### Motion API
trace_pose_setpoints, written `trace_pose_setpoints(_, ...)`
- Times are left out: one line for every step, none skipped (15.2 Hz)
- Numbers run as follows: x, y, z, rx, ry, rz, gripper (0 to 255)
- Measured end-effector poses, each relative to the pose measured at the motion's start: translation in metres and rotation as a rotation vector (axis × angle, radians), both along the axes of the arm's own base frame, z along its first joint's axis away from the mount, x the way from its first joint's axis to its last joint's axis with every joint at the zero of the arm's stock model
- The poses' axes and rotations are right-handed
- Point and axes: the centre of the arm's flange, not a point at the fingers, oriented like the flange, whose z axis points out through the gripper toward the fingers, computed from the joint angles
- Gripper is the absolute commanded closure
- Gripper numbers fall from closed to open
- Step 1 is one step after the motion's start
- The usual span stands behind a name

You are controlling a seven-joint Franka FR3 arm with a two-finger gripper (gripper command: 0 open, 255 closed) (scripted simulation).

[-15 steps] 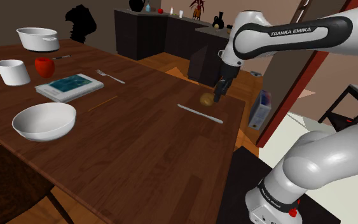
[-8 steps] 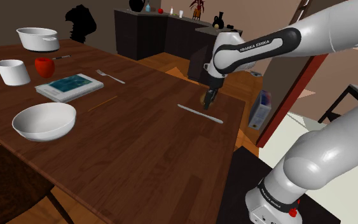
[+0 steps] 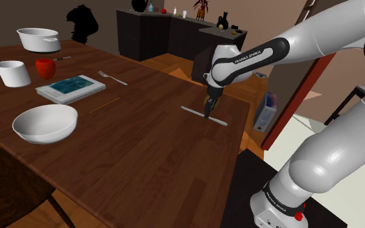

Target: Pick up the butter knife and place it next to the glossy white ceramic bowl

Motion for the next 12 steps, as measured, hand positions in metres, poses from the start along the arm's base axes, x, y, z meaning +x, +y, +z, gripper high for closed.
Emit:
trace_pose_setpoints(-0.0002,0.0001,-0.0051,0.0,0.0,0.0,0)
trace_pose_setpoints(-0.0005,-0.0002,-0.0076,0.0,0.0,0.0,0)
trace_pose_setpoints(-0.0006,-0.0001,-0.0085,0.0,0.0,0.0,0)
trace_pose_setpoints(-0.0005,-0.0003,-0.009,0.0,0.0,0.0,0)
trace_pose_setpoints(-0.0005,-0.0004,-0.0092,0.0,0.0,0.0,0)
trace_pose_setpoints(-0.0004,-0.0004,-0.0093,0.0,0.0,0.0,0)
trace_pose_setpoints(-0.0004,-0.0004,-0.0094,0.0,0.0,0.0,0)
trace_pose_setpoints(-0.0004,-0.0004,-0.0094,0.0,0.0,0.0,255)
trace_pose_setpoints(-0.0004,-0.0004,-0.0094,0.0,0.0,0.0,255)
trace_pose_setpoints(-0.0004,-0.0004,-0.0094,0.0,0.0,0.0,255)
trace_pose_setpoints(-0.0004,-0.0004,-0.0094,0.0,0.0,0.0,255)
trace_pose_setpoints(-0.0004,-0.0004,-0.0094,0.0,0.0,0.0,255)
